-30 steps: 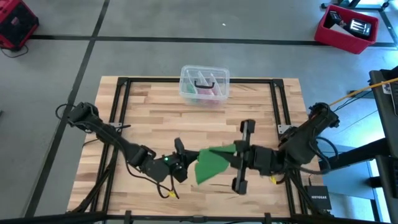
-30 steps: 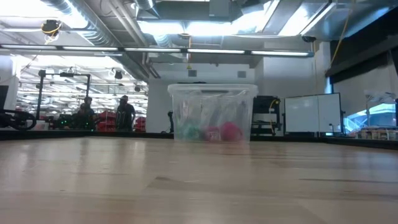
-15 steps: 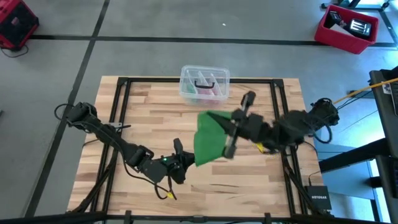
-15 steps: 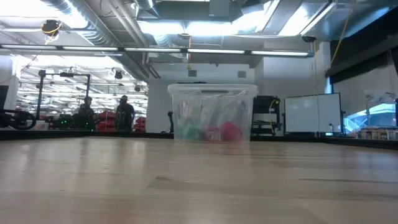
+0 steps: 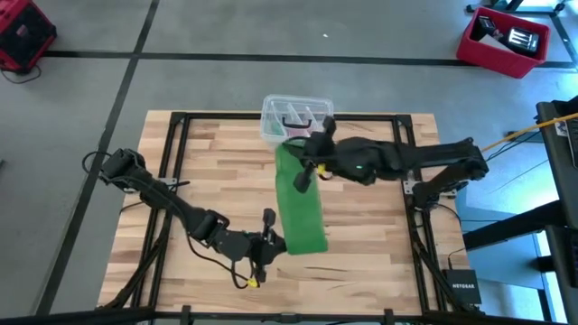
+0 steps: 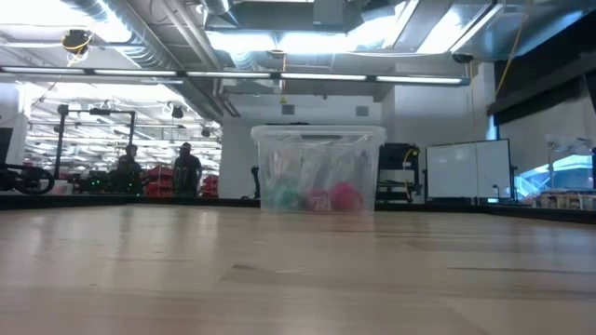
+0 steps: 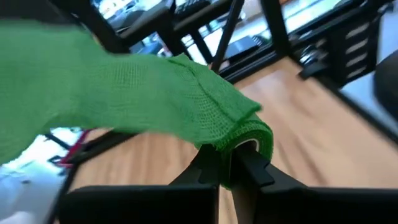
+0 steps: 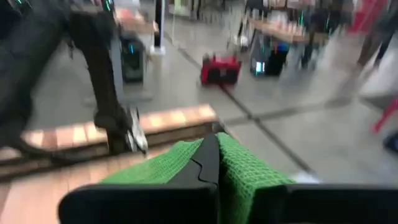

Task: Roll bandage
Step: Roll the green bandage

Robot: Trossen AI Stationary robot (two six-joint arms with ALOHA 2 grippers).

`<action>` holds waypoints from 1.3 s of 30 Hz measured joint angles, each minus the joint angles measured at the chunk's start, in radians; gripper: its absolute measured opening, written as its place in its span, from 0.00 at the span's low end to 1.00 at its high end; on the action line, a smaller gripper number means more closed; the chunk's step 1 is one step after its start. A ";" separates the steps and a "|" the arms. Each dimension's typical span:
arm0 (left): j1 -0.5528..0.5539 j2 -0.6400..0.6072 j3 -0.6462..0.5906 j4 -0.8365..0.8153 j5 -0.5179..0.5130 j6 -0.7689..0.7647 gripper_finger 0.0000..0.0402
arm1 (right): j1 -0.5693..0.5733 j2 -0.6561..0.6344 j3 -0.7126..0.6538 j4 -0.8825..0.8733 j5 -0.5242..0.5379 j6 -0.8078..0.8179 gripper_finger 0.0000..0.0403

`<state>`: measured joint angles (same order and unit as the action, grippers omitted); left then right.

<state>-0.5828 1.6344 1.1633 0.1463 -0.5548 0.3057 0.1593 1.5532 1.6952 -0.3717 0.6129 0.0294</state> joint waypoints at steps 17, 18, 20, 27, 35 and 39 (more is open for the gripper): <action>0.036 0.018 0.000 0.019 0.020 -0.506 0.04 | -0.102 -0.002 -0.361 -0.031 -0.324 0.321 0.27; 0.039 0.026 0.000 0.017 0.027 -0.545 0.04 | -0.102 -0.002 -0.371 -0.034 -0.341 0.335 0.31; 0.046 0.041 0.000 0.018 0.052 -0.615 0.04 | -0.102 -0.002 -0.383 -0.048 -0.386 0.362 0.39; 0.053 0.083 0.000 0.037 0.101 -0.741 0.04 | -0.107 0.001 -0.347 -0.130 -0.585 0.367 0.58; 0.053 0.094 0.002 0.086 0.133 -0.759 0.04 | -0.116 0.001 -0.298 -0.150 -0.594 0.394 0.65; 0.053 0.094 0.002 0.070 0.133 -0.770 0.04 | -0.117 0.016 -0.298 -0.194 -0.647 0.463 0.65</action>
<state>-0.5301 1.7285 1.1652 0.2160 -0.4220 -0.4644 0.0426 1.5688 1.3972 -0.5658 -0.0338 0.4922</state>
